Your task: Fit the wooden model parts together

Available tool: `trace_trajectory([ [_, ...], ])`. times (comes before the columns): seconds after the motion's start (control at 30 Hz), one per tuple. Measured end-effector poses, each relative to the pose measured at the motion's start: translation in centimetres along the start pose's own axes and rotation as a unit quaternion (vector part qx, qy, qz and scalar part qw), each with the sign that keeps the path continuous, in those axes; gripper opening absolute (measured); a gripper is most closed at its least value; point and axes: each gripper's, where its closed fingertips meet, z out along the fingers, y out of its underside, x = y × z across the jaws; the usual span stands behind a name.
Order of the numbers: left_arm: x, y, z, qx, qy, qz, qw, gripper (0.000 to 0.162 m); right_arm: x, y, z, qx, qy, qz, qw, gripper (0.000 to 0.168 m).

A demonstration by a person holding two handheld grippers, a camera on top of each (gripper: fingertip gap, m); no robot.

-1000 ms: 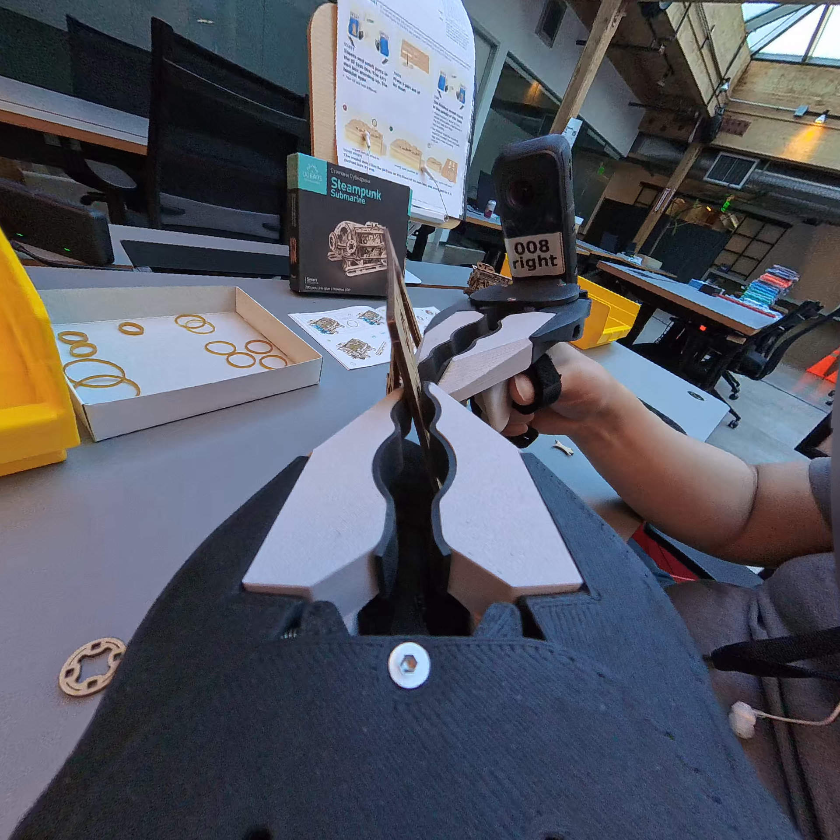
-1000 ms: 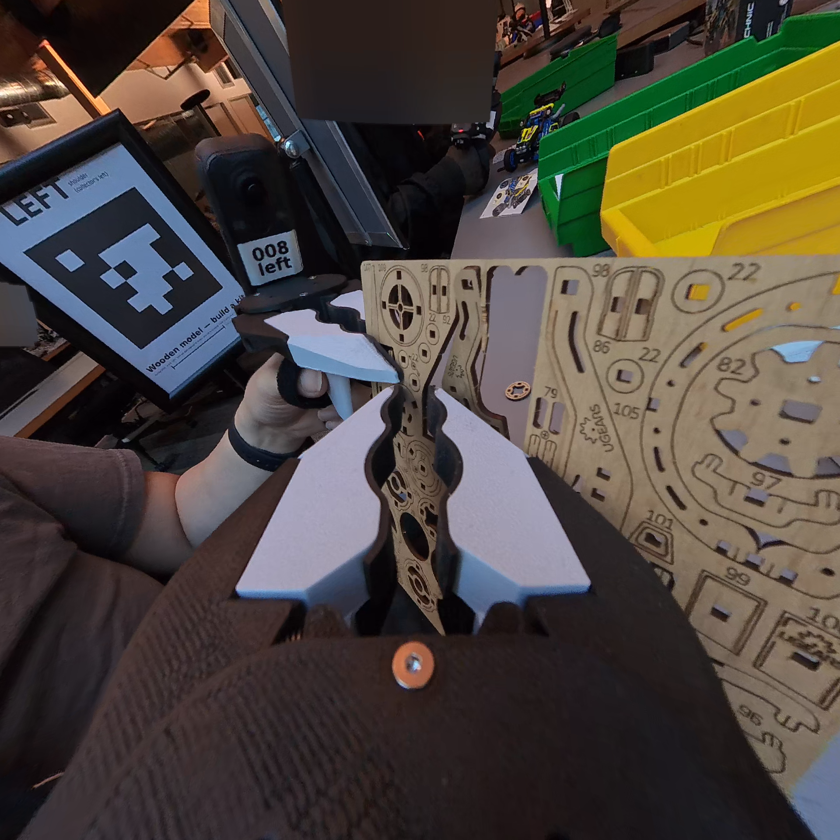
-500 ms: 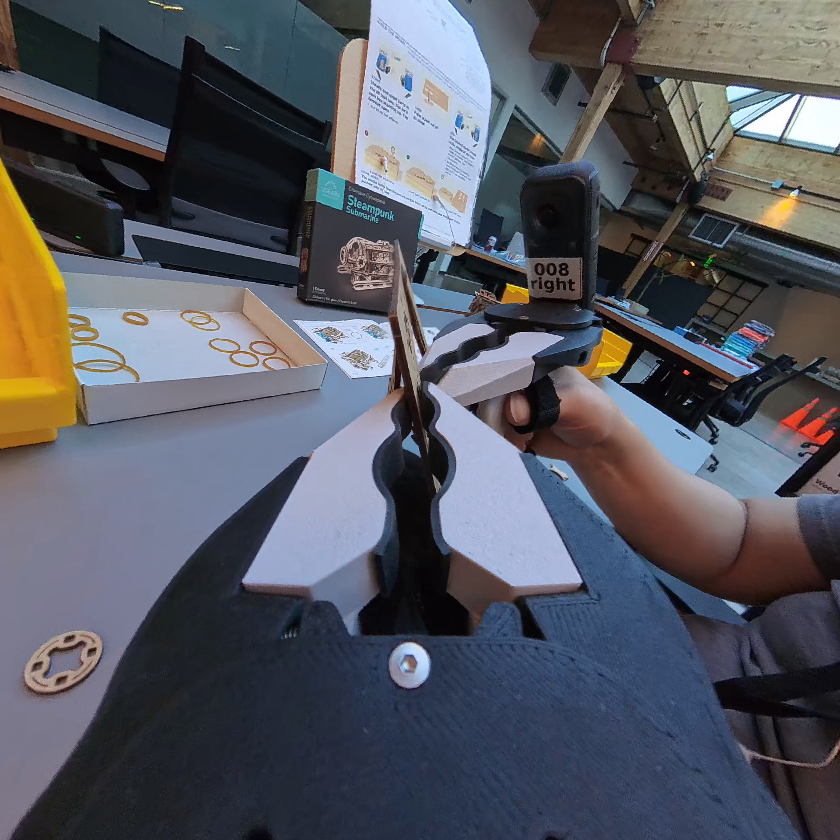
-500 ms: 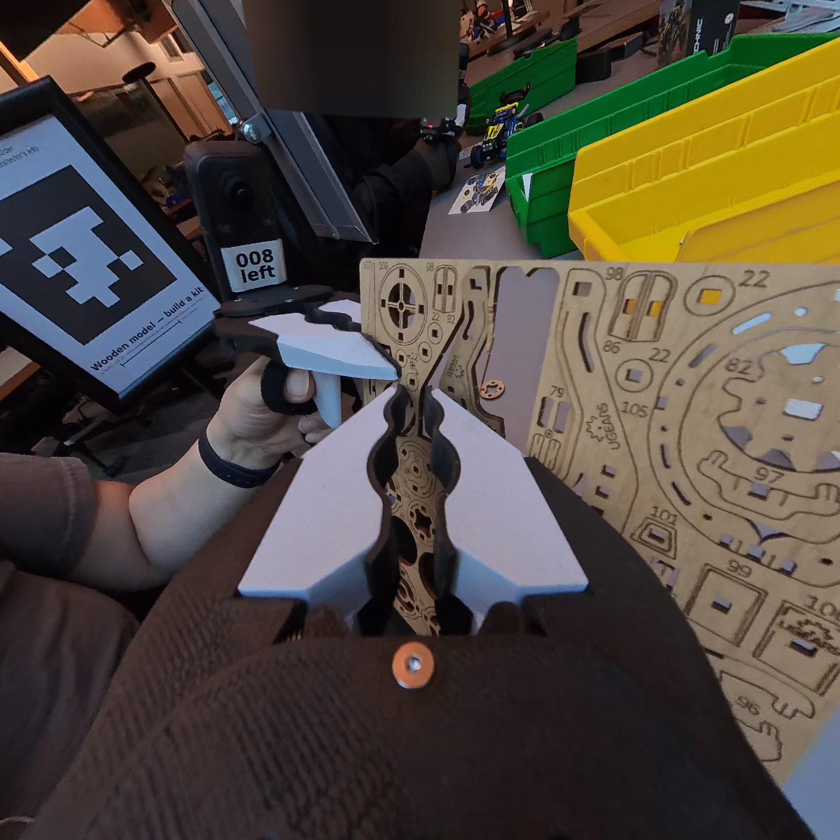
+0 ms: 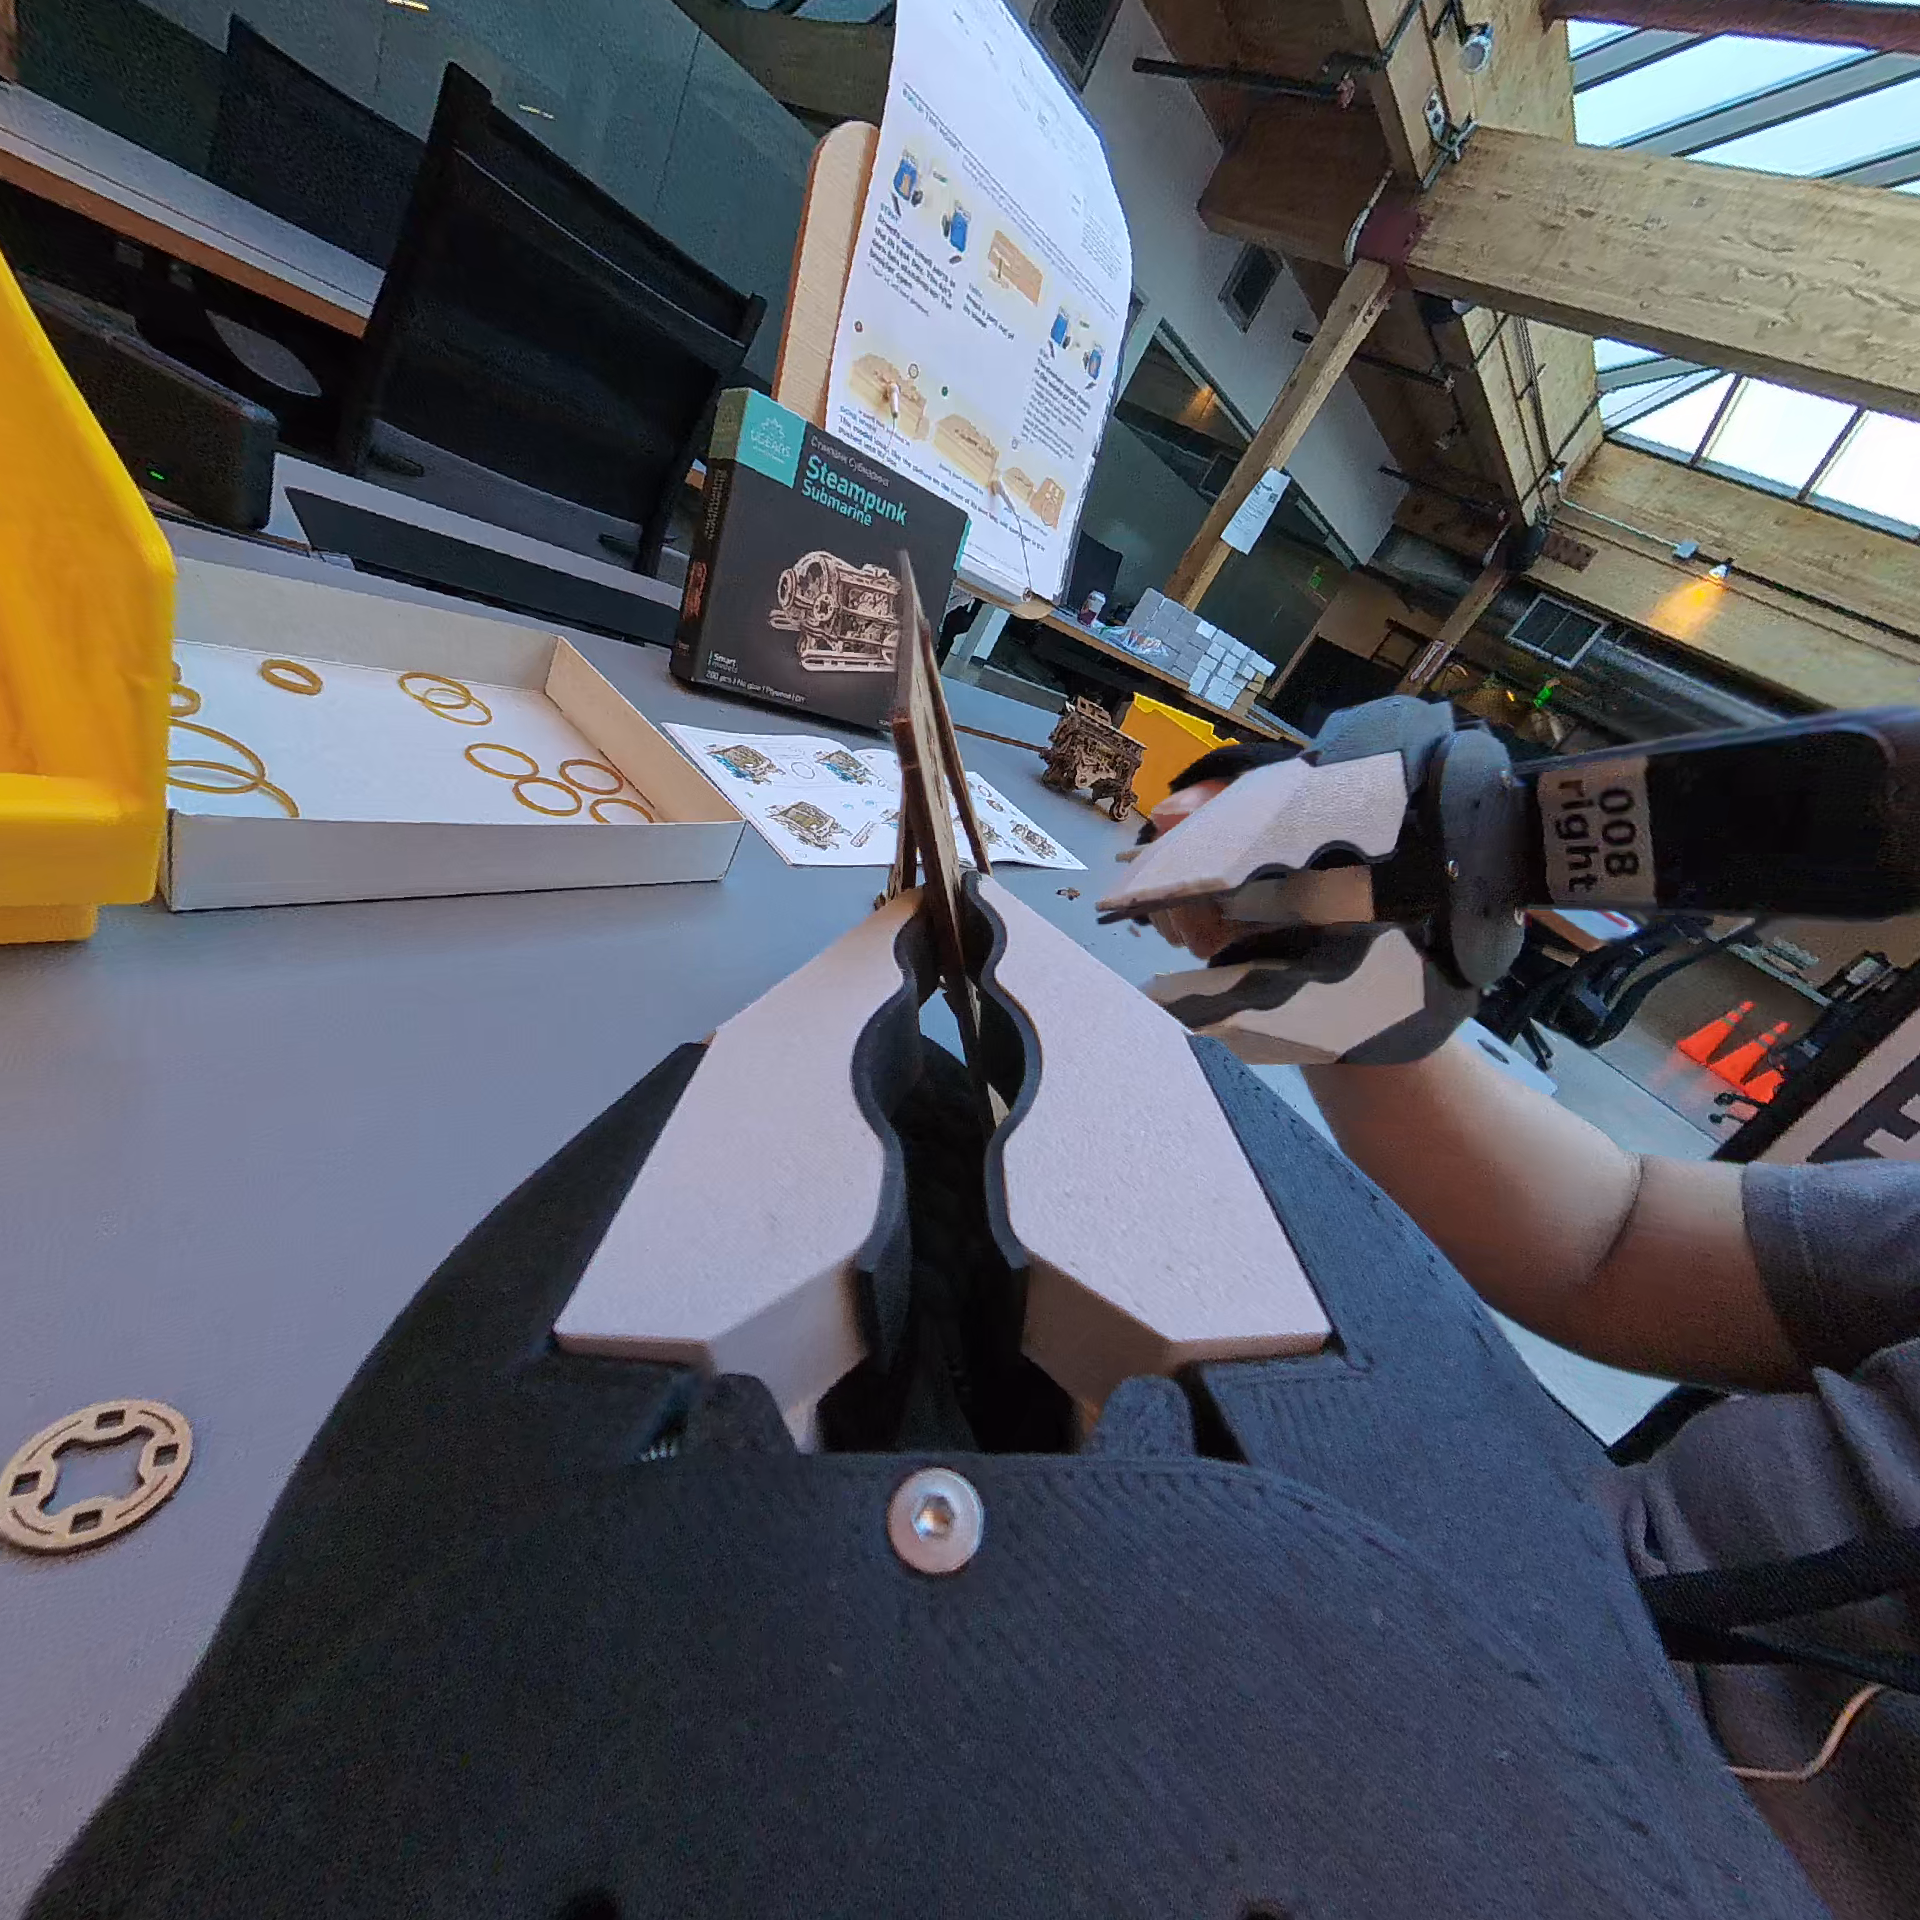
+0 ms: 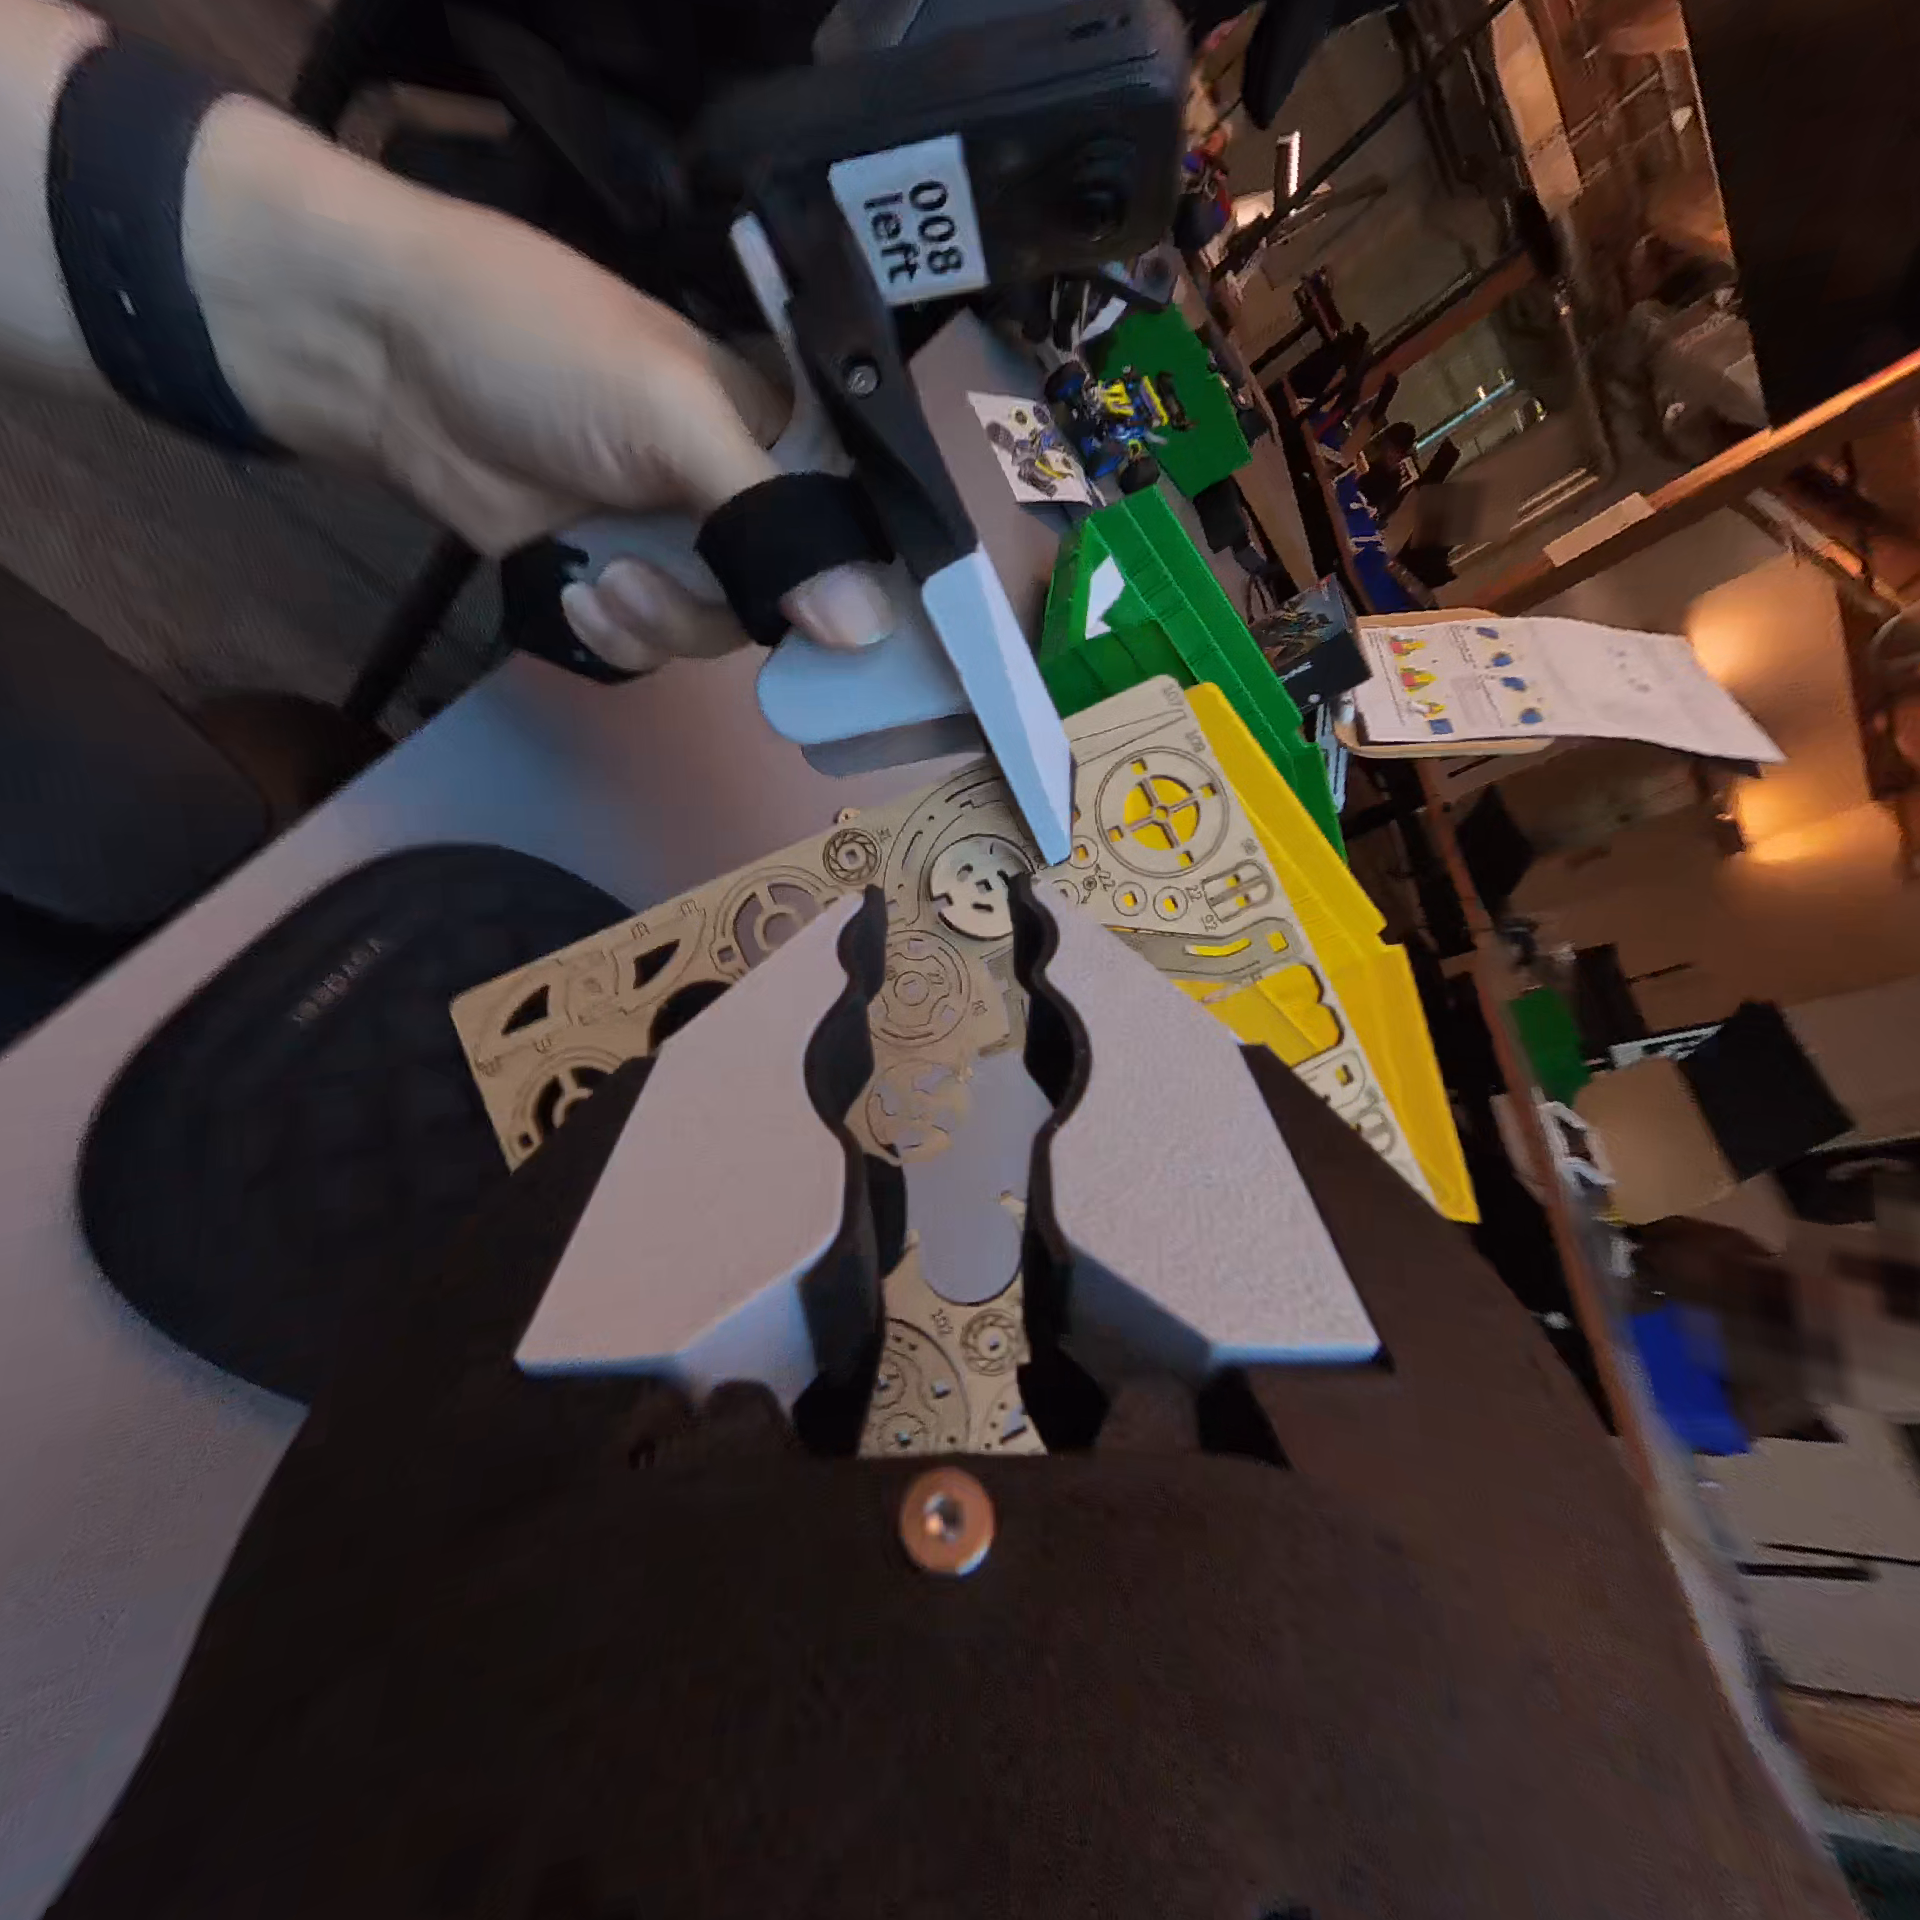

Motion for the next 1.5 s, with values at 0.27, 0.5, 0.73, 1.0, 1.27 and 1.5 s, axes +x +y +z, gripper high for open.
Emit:
trace_trajectory([
  [0.27, 0.3, 0.0, 0.3, -0.006, 0.013, -0.005, 1.000, 0.001, 0.4, 1.3, 1.2, -0.107, -0.036, -0.246, 0.963, 0.024],
  [0.5, -0.2, 0.2, 0.3, -0.006, 0.018, -0.021, 1.000, 0.001, 0.1, 1.8, 1.9, -0.119, -0.040, -0.285, 0.950, 0.012],
  [0.73, 0.0, 0.1, 0.4, -0.015, 0.022, -0.015, 1.000, 0.001, 0.0, 1.7, 1.7, -0.109, -0.049, -0.294, 0.948, 0.008],
  [1.0, 0.1, 0.3, 0.7, -0.020, 0.019, -0.006, 1.000, 0.001, 0.7, 1.0, 1.6, -0.095, -0.033, -0.245, 0.964, 0.008],
  [1.27, 0.2, 0.3, 0.7, -0.022, 0.023, -0.008, 0.999, 0.001, -0.3, 1.4, 0.8, -0.093, -0.078, -0.223, 0.967, 0.022],
  [1.5, 0.5, 0.3, 0.9, -0.026, 0.030, -0.009, 0.999, 0.000, 0.3, 1.5, 1.3, -0.096, -0.076, -0.232, 0.965, 0.019],
])
